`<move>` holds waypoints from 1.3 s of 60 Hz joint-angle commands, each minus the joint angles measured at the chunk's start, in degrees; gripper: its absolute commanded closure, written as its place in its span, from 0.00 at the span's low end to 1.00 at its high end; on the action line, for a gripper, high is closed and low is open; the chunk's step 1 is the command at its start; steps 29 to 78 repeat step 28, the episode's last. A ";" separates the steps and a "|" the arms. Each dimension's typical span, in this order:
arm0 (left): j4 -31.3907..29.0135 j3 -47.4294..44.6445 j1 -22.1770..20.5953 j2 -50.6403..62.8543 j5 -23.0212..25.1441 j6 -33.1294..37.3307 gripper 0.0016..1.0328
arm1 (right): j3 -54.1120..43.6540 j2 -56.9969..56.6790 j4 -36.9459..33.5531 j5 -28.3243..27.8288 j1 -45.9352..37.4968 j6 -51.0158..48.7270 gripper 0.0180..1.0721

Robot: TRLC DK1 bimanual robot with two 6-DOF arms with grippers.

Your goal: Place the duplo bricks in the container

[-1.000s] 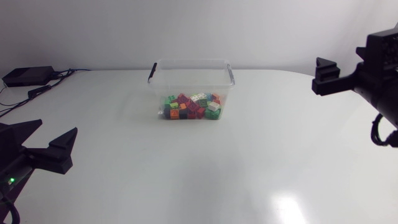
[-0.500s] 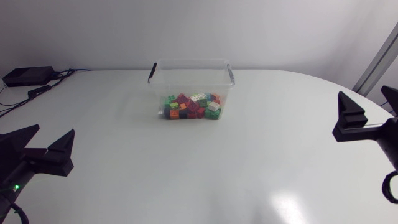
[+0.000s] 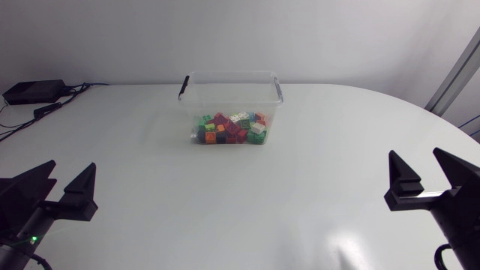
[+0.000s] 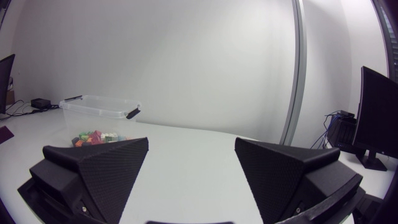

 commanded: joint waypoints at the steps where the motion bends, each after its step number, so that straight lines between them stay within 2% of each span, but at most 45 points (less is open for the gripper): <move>1: 1.34 -2.42 -0.79 -1.67 -0.51 -2.49 0.06 | -3.14 -2.61 -0.94 -1.07 -0.82 3.10 0.05; 8: 2.33 -4.29 -1.56 -3.79 -1.17 -4.08 0.07 | -6.26 -6.15 -1.89 -2.70 -1.63 5.15 0.05; 27: 2.33 -4.29 -1.56 -3.79 -1.17 -4.08 0.10 | -6.26 -6.15 -1.89 -2.70 -1.63 5.15 0.05; 78: 2.33 -4.29 -1.56 -3.79 -1.17 -4.08 0.10 | -6.26 -6.15 -1.89 -2.70 -1.63 5.15 0.05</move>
